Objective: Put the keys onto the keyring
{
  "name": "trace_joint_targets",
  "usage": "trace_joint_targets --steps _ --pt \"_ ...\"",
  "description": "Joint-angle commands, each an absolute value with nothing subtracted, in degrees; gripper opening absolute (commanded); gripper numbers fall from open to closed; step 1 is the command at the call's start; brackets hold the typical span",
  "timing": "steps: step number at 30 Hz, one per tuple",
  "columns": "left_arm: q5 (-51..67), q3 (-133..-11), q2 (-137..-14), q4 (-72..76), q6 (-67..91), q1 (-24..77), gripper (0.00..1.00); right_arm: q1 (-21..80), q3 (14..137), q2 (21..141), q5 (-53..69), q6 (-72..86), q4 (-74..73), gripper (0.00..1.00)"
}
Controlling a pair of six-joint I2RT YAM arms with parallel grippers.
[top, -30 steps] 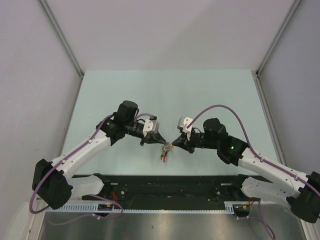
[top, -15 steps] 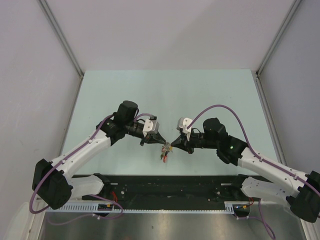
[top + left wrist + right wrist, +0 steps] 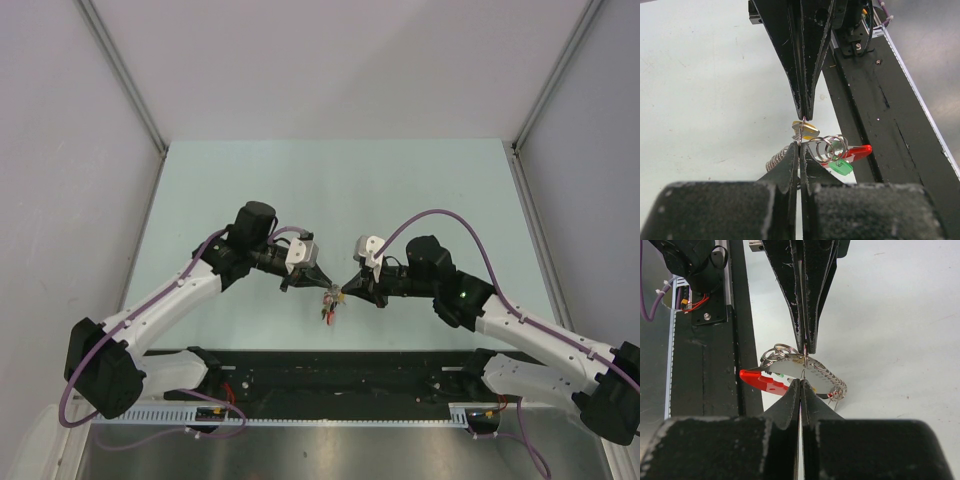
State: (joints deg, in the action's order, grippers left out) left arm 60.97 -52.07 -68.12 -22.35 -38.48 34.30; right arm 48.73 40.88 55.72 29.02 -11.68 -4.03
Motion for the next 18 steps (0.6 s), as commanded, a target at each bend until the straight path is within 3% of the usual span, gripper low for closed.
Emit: trace_joint_targets --steps 1,18 --pt "65.48 -52.12 -66.8 -24.43 -40.43 33.93 0.0 48.52 41.92 55.64 28.74 -12.39 -1.67 0.0" --pt "66.01 -52.12 -66.97 -24.43 -40.34 34.01 0.0 48.6 41.84 56.07 29.44 -12.3 -0.62 0.0"
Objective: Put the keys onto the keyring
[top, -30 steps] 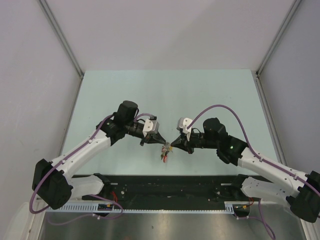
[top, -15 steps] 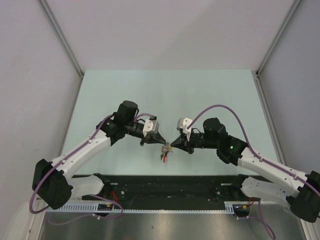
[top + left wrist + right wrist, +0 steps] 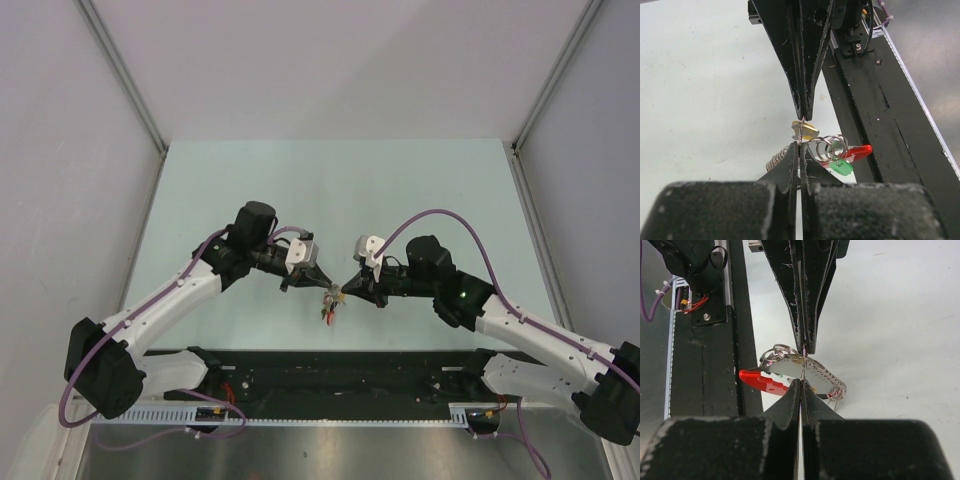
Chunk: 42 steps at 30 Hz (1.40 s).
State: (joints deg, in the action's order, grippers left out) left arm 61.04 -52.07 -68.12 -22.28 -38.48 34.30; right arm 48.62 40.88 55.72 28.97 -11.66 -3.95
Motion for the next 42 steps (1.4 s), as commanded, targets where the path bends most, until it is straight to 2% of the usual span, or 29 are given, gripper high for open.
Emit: trace_joint_targets --steps 1,42 --pt "66.09 -52.12 -66.97 -24.43 -40.34 34.01 0.0 48.6 41.92 56.07 29.44 -12.3 -0.62 0.0" --pt "66.62 -53.79 -69.26 -27.42 -41.31 36.74 0.0 51.24 42.36 57.04 26.98 -13.62 2.2 0.0"
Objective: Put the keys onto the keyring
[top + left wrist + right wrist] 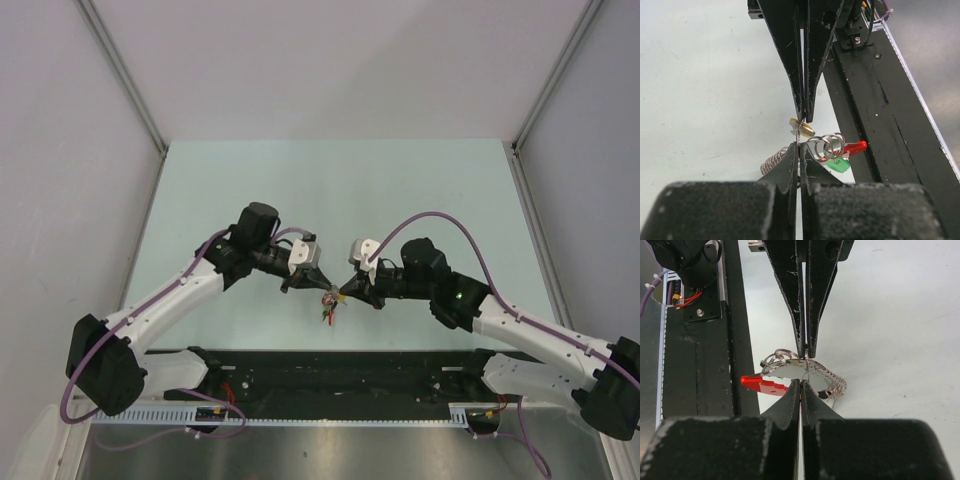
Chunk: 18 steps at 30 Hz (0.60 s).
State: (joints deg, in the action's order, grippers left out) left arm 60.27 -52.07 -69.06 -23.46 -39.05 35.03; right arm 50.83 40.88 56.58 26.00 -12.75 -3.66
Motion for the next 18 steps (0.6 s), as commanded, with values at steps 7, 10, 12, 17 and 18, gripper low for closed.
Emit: trace_joint_targets --steps 7,10,12,17,18 --pt "66.71 -53.79 -69.43 -28.04 -41.75 37.09 0.0 51.24 42.71 57.3 28.91 -13.45 2.46 0.0" --pt "66.53 -54.05 -69.78 -28.83 -42.36 37.35 0.0 51.07 42.89 57.39 29.97 -13.27 2.37 0.0" --pt "66.18 -54.23 -69.87 -29.09 -42.63 37.53 0.0 50.8 42.98 57.48 30.67 -13.1 2.37 0.0" --pt "65.3 -54.05 -69.52 -29.09 -42.8 38.05 0.01 49.49 42.98 57.57 32.08 -11.69 2.9 0.0" --pt "65.22 -54.05 -69.35 -29.09 -42.72 38.06 0.0 49.05 43.07 57.57 32.69 -11.17 2.99 0.0"
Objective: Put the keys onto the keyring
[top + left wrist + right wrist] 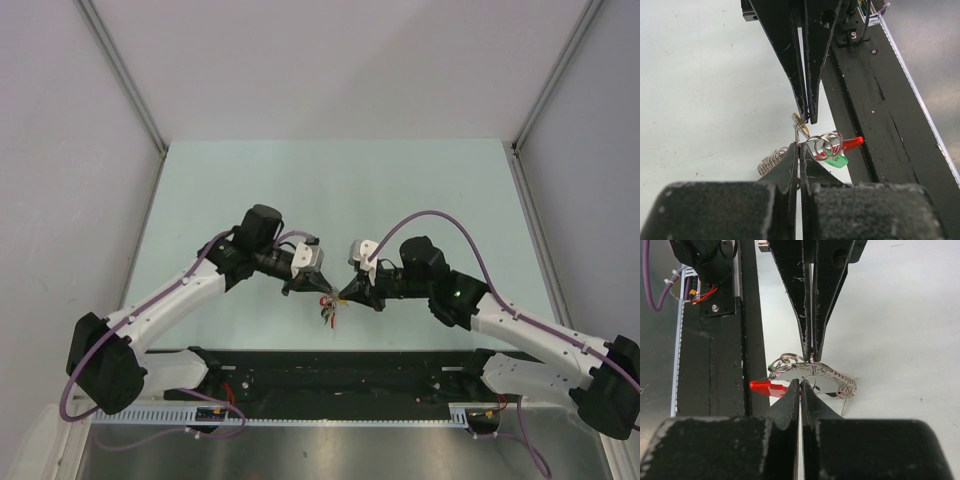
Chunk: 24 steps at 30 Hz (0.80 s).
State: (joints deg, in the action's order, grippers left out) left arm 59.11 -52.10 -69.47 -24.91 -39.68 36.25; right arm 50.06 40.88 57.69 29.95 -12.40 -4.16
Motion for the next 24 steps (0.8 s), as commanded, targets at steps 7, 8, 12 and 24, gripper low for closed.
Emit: trace_joint_targets --steps 7,8,12,24 --pt "63.37 -53.79 -68.73 -28.65 -42.63 38.76 0.0 46.58 43.07 58.27 36.21 -7.82 4.92 0.0" --pt "63.2 -53.53 -68.21 -27.96 -42.28 38.85 0.0 46.41 43.15 58.45 36.99 -7.74 5.1 0.0" --pt "62.41 -52.91 -67.24 -26.28 -41.05 38.85 0.01 46.32 44.03 59.94 38.14 -7.65 3.61 0.0" --pt "57.14 -48.78 -60.65 -19.87 -35.96 35.51 0.0 42.89 43.16 58.01 30.77 -6.51 -4.12 0.0"
